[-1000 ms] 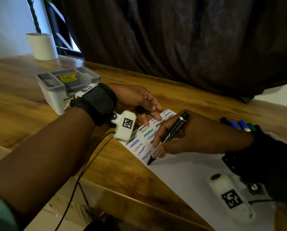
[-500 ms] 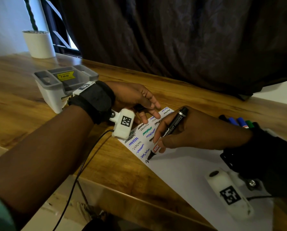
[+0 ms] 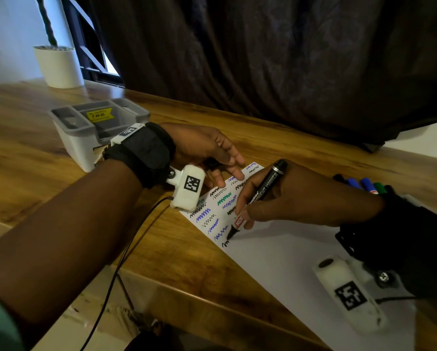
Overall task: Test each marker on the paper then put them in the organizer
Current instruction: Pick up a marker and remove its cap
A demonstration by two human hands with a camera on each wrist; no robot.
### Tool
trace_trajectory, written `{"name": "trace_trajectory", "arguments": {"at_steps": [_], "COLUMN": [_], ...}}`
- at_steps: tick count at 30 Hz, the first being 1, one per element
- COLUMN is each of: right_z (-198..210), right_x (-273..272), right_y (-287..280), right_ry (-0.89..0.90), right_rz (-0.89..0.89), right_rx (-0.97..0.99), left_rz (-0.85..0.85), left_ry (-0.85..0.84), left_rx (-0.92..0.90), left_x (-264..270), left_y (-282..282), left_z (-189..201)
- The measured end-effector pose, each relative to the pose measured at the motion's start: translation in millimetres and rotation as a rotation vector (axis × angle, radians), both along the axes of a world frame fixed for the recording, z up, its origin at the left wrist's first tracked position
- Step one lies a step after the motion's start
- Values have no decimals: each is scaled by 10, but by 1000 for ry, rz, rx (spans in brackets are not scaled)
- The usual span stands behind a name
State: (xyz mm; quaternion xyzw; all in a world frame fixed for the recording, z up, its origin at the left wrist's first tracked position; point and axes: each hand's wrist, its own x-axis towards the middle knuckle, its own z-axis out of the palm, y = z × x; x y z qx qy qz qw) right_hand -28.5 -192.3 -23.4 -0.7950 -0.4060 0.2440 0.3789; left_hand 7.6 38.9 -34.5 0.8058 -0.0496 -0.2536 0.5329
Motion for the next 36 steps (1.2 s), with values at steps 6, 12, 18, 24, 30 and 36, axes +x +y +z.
{"name": "trace_trajectory", "arguments": {"at_steps": [6,12,18,24,30,36], "right_z": [-1,12,9,-12,-34,-42], "right_x": [15,31,48,80,114,178], "right_y": [-6,0,-3,-19,-36,-54], "right_ry": [-7,4,1,-26,11,25], "right_rz": [-12,-20,-17,-43,-48,-97], "right_rx": [-17,-12,-1,7,16,43], "left_rz": [6,8,9,14,-4,-15], "left_ry": [9,10,10,2,4,-19], "left_rx": [-11,-10,-15,-20,-20,-5], "left_x": [-7,-4,-7,-13,-8,-7], "left_y": [-2,1,1,-7,1,8], "left_z": [13,17,16,11,8,27]}}
